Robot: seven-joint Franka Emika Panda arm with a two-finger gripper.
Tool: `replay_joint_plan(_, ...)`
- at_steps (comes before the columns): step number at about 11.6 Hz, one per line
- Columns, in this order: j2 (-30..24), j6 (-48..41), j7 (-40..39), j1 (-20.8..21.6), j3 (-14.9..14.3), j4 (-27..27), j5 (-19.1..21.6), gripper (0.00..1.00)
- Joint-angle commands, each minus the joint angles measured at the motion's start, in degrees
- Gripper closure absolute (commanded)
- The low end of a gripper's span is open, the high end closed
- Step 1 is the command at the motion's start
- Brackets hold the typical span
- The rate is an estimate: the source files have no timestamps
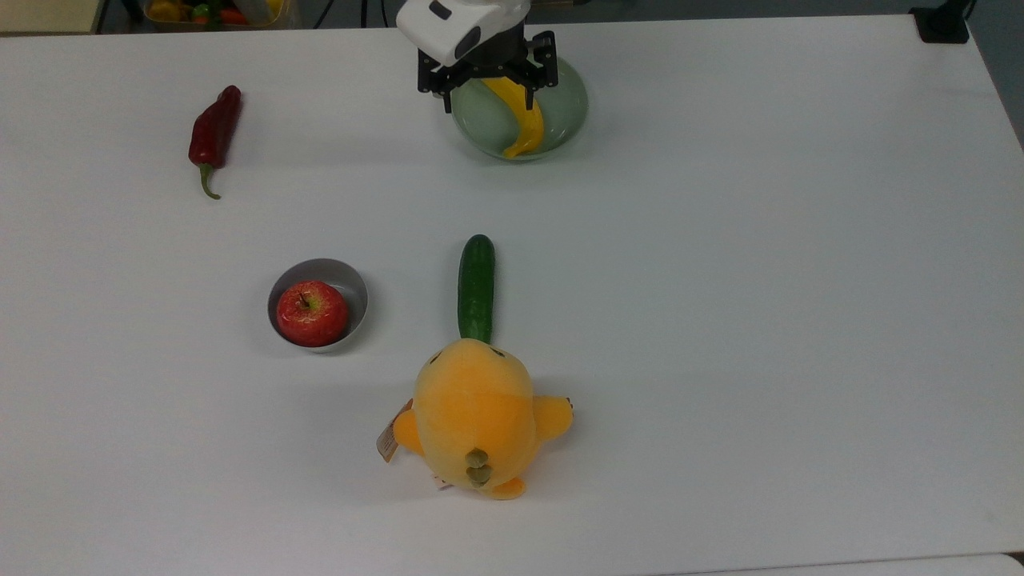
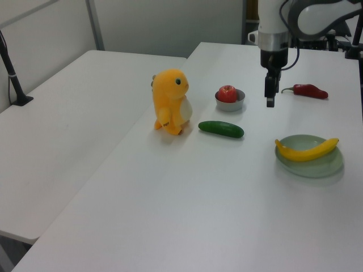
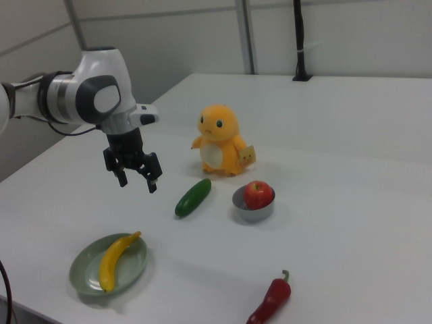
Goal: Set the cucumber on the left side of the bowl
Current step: 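Move the open gripper from above the banana plate over the green cucumber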
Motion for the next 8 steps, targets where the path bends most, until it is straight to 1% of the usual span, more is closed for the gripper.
replay_joint_plan(1,2.6,8.1,0.4,1.2,-0.3,-0.7,-0.8,0.00)
replay_joint_plan(2,3.6,11.7,0.6,1.1,-0.4,-0.7,-0.9,0.00)
replay_joint_plan(3,6.5,14.0,1.2,1.0,-0.4,1.3,-1.5,0.00)
replay_joint_plan(4,9.6,15.1,4.1,0.7,-0.4,4.1,-3.0,0.00)
replay_joint_plan(6,13.7,21.2,10.7,0.5,-0.4,6.1,-7.3,0.00)
replay_joint_plan(7,16.7,23.3,12.8,0.4,-0.5,7.5,-9.6,0.00)
replay_joint_plan(8,19.7,23.5,15.1,0.4,-0.4,10.3,-11.9,0.00)
